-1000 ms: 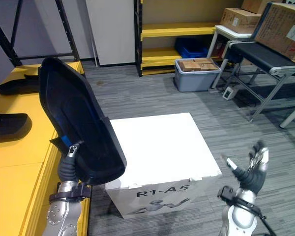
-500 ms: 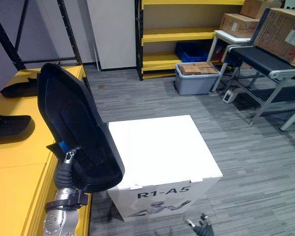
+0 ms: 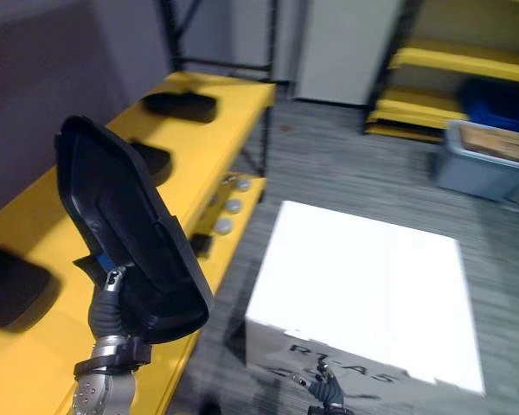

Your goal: Walk over and take plastic housings, then place them on the shelf

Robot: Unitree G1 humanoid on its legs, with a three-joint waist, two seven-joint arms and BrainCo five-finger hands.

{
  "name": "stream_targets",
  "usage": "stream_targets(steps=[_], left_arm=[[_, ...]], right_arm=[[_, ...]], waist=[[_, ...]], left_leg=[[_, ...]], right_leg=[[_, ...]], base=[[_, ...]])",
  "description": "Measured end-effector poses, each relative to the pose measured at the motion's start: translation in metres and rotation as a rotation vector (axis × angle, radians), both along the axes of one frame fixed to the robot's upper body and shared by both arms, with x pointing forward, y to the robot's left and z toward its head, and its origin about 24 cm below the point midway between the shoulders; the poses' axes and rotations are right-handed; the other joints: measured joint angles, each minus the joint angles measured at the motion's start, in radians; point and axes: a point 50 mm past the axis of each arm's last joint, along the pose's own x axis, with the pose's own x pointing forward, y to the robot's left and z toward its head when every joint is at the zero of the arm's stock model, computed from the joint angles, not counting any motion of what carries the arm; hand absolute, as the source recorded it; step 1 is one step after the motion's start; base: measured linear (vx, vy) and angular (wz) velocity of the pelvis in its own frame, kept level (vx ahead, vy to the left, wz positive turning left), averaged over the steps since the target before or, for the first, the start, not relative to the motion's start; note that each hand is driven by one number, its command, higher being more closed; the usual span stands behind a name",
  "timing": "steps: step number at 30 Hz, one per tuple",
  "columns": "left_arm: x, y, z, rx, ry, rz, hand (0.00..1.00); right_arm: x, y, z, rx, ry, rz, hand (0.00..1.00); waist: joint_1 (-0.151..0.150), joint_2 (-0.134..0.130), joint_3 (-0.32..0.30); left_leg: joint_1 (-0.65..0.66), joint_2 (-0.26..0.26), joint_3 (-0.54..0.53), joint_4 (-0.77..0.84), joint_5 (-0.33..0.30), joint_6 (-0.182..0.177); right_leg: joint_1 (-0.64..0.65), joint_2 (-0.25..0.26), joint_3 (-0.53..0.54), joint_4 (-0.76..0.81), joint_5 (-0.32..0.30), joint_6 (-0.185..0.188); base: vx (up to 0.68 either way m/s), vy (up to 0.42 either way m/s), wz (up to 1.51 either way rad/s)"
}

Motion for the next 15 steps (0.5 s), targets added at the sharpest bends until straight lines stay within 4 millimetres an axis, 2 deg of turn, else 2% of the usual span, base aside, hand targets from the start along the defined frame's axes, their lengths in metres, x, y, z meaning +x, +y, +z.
stream_targets(steps=[1, 2, 3, 4, 5, 6, 7, 9, 10, 11, 12, 13, 14, 15], left_arm=[[0.000, 0.000, 0.000, 0.001, -0.001, -0.001, 1.00], [0.000, 0.000, 0.000, -0.001, -0.001, -0.001, 1.00], [0.000, 0.000, 0.000, -0.006, -0.003, -0.002, 1.00], [0.001, 0.000, 0.001, -0.011, -0.008, -0.004, 1.00], [0.001, 0.000, 0.001, -0.015, -0.008, -0.005, 1.00], [0.001, -0.001, 0.001, -0.017, -0.009, -0.010, 1.00], [0.004, -0.002, 0.000, -0.015, -0.008, -0.020, 1.00], [0.007, -0.004, -0.004, -0.016, 0.007, -0.032, 1.00], [0.009, -0.005, -0.006, -0.015, 0.013, -0.037, 1.00], [0.013, -0.008, -0.008, -0.017, 0.021, -0.050, 1.00], [0.015, -0.009, -0.009, -0.015, 0.023, -0.059, 1.00], [0.018, -0.013, -0.009, -0.012, 0.023, -0.077, 1.00], [0.018, -0.015, -0.010, -0.009, 0.027, -0.091, 1.00], [0.018, -0.017, -0.011, -0.009, 0.029, -0.097, 1.00]], right_arm=[[-0.002, -0.005, 0.000, -0.021, 0.007, -0.009, 0.00], [-0.004, -0.007, 0.000, -0.031, 0.013, -0.012, 0.00], [-0.004, -0.008, 0.001, -0.041, 0.014, -0.009, 0.00], [-0.001, -0.007, 0.001, -0.049, 0.009, 0.003, 0.00], [0.001, -0.006, 0.002, -0.047, 0.005, 0.006, 0.00], [0.003, -0.004, 0.002, -0.050, 0.001, 0.015, 0.00], [0.006, -0.003, 0.002, -0.050, -0.002, 0.026, 0.00], [0.014, -0.002, 0.003, -0.056, -0.009, 0.047, 0.00], [0.022, -0.004, 0.006, -0.065, -0.024, 0.059, 0.00], [0.027, -0.004, 0.007, -0.068, -0.035, 0.062, 0.00], [0.030, -0.003, 0.008, -0.066, -0.040, 0.067, 0.00], [0.033, 0.000, 0.009, -0.063, -0.050, 0.080, 0.00], [0.033, 0.001, 0.009, -0.058, -0.052, 0.083, 0.00], [0.033, 0.001, 0.010, -0.058, -0.053, 0.083, 0.00]], waist=[[-0.003, 0.010, 0.008], [-0.003, 0.012, 0.010], [-0.001, 0.016, 0.011], [-0.001, 0.012, 0.010], [-0.004, 0.008, 0.008], [-0.024, 0.007, 0.008], [-0.033, 0.010, 0.009], [-0.031, 0.007, 0.007], [-0.044, 0.007, 0.007], [-0.064, 0.009, 0.008], [-0.072, 0.011, 0.009], [-0.082, 0.013, 0.010], [-0.082, 0.015, 0.010], [-0.083, 0.013, 0.009]], left_leg=[[-0.008, 0.055, 0.152, 0.045, 0.012, 0.017], [-0.020, 0.059, 0.216, 0.078, 0.010, 0.022], [-0.034, 0.055, 0.265, 0.105, -0.008, 0.054], [-0.043, 0.043, 0.309, 0.111, -0.058, 0.081], [-0.044, 0.044, 0.345, 0.114, -0.075, 0.079], [-0.042, 0.045, 0.378, 0.114, -0.077, 0.081], [-0.048, 0.022, 0.358, 0.114, -0.070, 0.094], [-0.044, -0.028, 0.304, 0.121, -0.079, 0.118], [-0.038, -0.063, 0.260, 0.125, -0.091, 0.132], [-0.021, -0.091, 0.199, 0.122, -0.098, 0.142], [-0.011, -0.097, 0.169, 0.119, -0.101, 0.148], [0.009, -0.100, 0.117, 0.109, -0.102, 0.148], [0.043, -0.103, 0.078, 0.080, -0.097, 0.141], [0.060, -0.105, 0.060, 0.069, -0.095, 0.139]], right_leg=[[0.025, -0.023, -0.063, 0.019, -0.013, 0.021], [0.039, -0.050, -0.102, 0.041, -0.024, 0.037], [0.051, -0.062, -0.137, 0.049, -0.027, 0.042], [0.063, -0.081, -0.183, 0.042, -0.028, 0.045], [0.073, -0.085, -0.209, 0.023, -0.024, 0.052], [0.096, -0.087, -0.247, -0.007, -0.011, 0.069], [0.121, -0.096, -0.286, -0.019, -0.008, 0.072], [0.149, -0.129, -0.292, 0.007, 0.000, 0.063], [0.153, -0.178, -0.287, 0.100, 0.002, 0.059], [0.140, -0.230, -0.226, 0.241, 0.025, 0.016], [0.118, -0.235, -0.147, 0.309, 0.029, -0.014], [0.050, -0.185, 0.061, 0.398, -0.017, -0.030], [-0.013, -0.117, 0.247, 0.437, -0.050, -0.018], [-0.041, -0.089, 0.326, 0.447, -0.066, -0.015]], base=[[0.05, 0.145, 1.76], [0.09, 0.175, 1.36], [0.14, 0.236, 1.09], [0.12, 0.194, 0.89], [0.18, 0.216, 1.06], [0.19, 0.169, 1.26], [0.22, 0.212, 1.40], [0.19, 0.245, 1.12], [0.22, 0.287, 1.35], [0.19, 0.207, 1.43], [0.19, 0.113, 1.47], [0.18, 0.036, 1.23], [0.18, 0.010, 1.08], [0.18, -0.003, 0.85]])
